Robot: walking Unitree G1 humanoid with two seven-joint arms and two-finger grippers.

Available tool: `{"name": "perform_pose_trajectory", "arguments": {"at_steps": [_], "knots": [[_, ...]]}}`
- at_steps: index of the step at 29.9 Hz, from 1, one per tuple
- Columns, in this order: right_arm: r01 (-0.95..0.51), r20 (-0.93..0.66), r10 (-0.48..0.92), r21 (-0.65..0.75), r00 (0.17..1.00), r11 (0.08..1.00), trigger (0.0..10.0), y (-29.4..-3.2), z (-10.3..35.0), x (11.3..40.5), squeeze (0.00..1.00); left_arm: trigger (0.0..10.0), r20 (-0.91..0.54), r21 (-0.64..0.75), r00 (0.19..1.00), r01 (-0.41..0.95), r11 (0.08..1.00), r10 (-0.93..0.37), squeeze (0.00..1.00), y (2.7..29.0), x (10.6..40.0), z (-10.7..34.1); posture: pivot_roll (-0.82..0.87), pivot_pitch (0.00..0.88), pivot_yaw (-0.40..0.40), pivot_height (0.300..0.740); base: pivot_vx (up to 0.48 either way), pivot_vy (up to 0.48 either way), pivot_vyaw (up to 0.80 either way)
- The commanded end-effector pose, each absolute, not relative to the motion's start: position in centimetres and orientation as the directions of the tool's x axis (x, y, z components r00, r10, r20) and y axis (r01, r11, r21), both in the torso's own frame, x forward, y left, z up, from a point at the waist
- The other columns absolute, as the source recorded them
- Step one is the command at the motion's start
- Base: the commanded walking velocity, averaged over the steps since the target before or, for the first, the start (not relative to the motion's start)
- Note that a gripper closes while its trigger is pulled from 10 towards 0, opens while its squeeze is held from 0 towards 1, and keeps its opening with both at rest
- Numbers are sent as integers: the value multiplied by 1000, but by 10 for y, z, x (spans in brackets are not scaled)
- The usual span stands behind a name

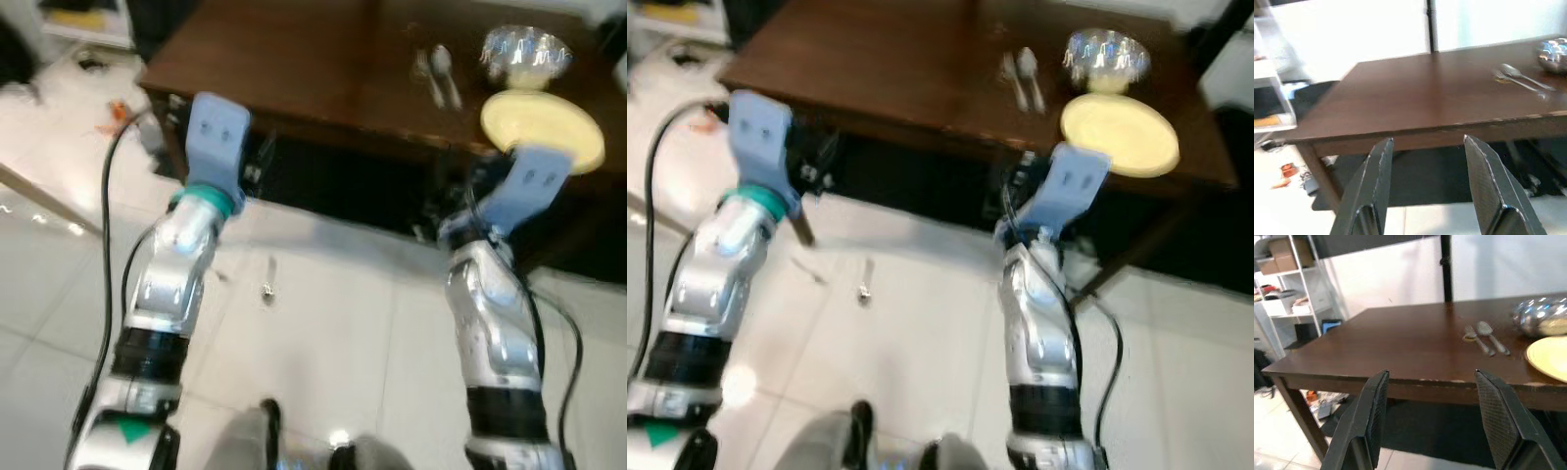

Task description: Setting the table

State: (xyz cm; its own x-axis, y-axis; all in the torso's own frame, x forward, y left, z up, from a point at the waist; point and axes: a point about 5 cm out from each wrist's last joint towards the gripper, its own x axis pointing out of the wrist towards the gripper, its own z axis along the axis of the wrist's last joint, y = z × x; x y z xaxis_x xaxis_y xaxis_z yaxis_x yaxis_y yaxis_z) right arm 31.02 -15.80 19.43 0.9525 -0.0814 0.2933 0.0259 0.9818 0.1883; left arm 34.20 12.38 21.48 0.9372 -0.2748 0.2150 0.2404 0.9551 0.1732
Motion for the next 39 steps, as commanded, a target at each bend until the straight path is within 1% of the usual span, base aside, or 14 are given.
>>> {"name": "perform_pose_trajectory", "arguments": {"at_steps": [1,8,12,39], "knots": [[52,286,-108,198,952,979,10000,-163,193,309,0,10000,195,165,934,268,949,-298,0,116,342,211,141,68,14,740,0,0,0],[41,278,-90,174,956,984,10000,-161,192,309,0,10000,193,166,936,266,950,-296,0,116,342,211,142,69,14,740,0,0,0],[11,275,-52,148,960,989,10000,-157,192,308,0,10000,191,167,938,261,951,-291,0,117,342,211,139,72,13,740,0,0,794],[-26,285,-29,186,958,982,10000,-155,194,307,0,10000,171,178,950,229,957,-259,0,120,344,207,139,75,14,740,0,0,794]]}}
